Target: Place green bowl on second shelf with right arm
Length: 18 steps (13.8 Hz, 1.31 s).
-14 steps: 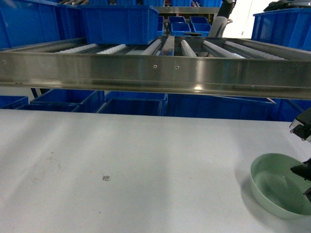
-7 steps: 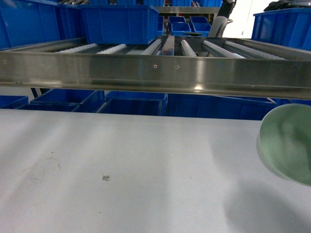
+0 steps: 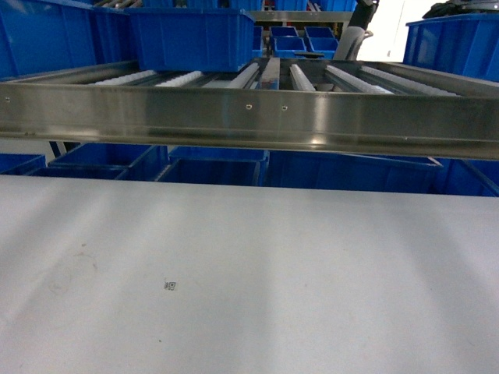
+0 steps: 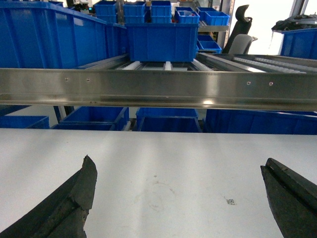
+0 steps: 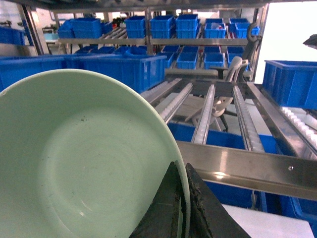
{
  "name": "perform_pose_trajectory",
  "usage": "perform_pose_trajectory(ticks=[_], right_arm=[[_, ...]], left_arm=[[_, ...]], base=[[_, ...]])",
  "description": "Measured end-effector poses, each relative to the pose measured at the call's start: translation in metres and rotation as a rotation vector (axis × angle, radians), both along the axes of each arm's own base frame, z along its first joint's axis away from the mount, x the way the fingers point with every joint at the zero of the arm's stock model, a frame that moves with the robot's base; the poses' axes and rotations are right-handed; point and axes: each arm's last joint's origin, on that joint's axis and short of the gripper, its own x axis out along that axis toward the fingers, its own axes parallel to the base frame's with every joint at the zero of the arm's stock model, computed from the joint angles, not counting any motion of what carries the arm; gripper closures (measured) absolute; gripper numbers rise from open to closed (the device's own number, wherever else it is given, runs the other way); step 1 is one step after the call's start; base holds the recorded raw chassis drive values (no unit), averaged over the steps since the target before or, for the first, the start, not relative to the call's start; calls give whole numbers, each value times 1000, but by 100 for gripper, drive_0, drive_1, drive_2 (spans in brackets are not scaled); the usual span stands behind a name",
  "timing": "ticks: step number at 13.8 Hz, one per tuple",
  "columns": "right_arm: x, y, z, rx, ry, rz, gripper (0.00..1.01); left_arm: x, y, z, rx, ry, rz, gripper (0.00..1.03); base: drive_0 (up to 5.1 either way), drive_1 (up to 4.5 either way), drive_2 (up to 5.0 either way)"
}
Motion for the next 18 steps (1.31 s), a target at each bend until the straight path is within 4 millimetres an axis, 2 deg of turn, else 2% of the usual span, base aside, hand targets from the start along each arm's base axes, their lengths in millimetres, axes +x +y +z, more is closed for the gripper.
perform_pose_trajectory(ticks=[2, 4, 8, 11, 15, 18], right_arm=[[-21, 6, 12, 35, -49, -12, 99], [-39, 9, 15, 71, -73, -18, 99], [-50, 13, 15, 86, -102, -14, 99], [-73, 21, 2, 105, -102, -7, 99], [-96, 21, -10, 134, -88, -31, 99], [-101, 24, -22, 140, -72, -31, 99]], left_arm=[[0, 0, 0, 0, 0, 0, 5], [0, 0, 0, 0, 0, 0, 5], [0, 0, 0, 0, 0, 0, 5], [0, 0, 0, 0, 0, 0, 5], [0, 0, 0, 0, 0, 0, 5], [0, 0, 0, 0, 0, 0, 5]], base=[[0, 0, 0], [0, 0, 0], [0, 0, 0], [0, 0, 0], [0, 0, 0], [0, 0, 0]])
